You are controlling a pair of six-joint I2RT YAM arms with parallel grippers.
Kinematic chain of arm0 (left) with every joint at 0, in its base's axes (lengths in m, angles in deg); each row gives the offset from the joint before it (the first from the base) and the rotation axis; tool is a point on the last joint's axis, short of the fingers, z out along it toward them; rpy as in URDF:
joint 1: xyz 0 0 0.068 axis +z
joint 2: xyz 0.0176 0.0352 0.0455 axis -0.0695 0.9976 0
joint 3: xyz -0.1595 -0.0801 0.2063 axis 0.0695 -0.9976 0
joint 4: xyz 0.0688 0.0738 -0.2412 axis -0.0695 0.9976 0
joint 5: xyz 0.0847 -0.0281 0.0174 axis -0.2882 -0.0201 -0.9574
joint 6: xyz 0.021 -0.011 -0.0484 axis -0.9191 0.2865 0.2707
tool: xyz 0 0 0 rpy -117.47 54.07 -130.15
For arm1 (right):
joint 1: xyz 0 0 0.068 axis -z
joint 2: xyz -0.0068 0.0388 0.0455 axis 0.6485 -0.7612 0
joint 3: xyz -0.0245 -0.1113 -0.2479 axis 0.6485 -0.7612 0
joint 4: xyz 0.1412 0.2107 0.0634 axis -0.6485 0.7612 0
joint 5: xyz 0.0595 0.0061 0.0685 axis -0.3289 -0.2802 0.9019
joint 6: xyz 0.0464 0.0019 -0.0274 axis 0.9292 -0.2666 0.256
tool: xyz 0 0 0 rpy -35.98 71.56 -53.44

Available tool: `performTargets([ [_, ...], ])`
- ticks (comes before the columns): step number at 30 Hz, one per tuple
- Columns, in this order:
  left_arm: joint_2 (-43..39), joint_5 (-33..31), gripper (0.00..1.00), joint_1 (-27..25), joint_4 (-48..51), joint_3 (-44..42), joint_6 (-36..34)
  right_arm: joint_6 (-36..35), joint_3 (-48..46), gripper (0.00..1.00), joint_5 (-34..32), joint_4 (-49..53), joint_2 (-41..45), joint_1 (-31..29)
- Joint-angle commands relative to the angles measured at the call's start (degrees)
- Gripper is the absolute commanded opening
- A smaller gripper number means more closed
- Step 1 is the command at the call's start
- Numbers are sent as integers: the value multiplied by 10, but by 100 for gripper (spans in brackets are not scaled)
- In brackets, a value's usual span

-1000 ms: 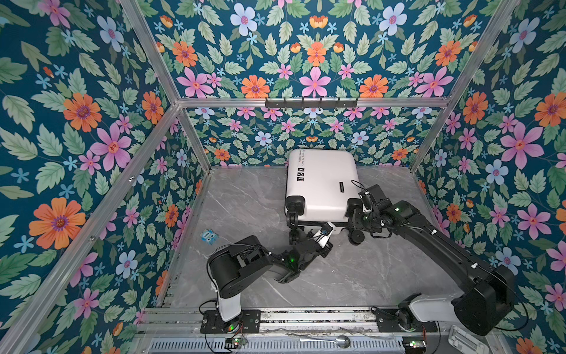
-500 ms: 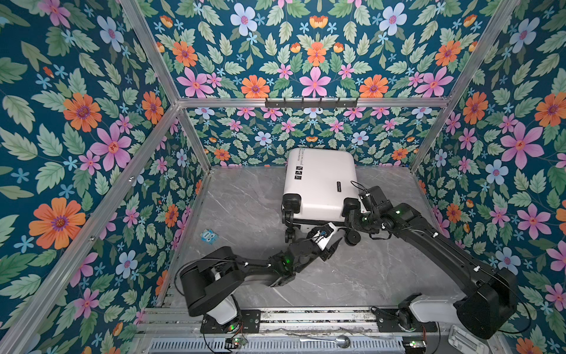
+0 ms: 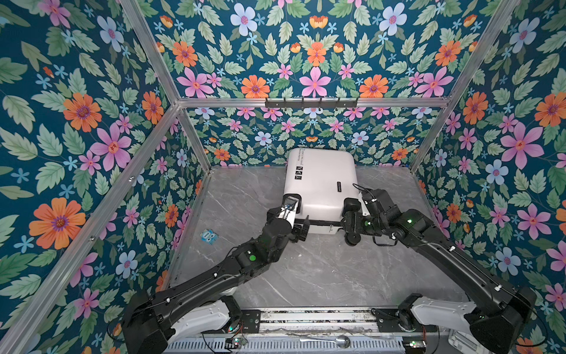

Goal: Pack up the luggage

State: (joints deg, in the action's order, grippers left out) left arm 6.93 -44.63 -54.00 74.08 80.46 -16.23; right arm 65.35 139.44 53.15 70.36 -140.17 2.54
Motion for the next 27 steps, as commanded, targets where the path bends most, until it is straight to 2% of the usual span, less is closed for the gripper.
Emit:
performTargets([
  [1, -29, 75, 100, 54, 113, -5, 63, 4, 21, 87, -32, 20, -24, -36],
  [5, -39, 124, 100, 74, 92, -13, 68, 32, 20, 88, -33, -10, -59, -71],
  [13, 41, 149, 100, 78, 69, 11, 78, 107, -41, 88, -34, -103, -92, -80],
  [19, 91, 180, 100, 94, 24, 25, 79, 126, -64, 88, -51, -151, -124, -80],
  [24, 120, 178, 99, 102, -6, 26, 75, 136, -60, 80, -66, -162, -154, -80],
  [27, 130, 178, 92, 106, -33, 18, 75, 137, -57, 72, -70, -172, -170, -80],
])
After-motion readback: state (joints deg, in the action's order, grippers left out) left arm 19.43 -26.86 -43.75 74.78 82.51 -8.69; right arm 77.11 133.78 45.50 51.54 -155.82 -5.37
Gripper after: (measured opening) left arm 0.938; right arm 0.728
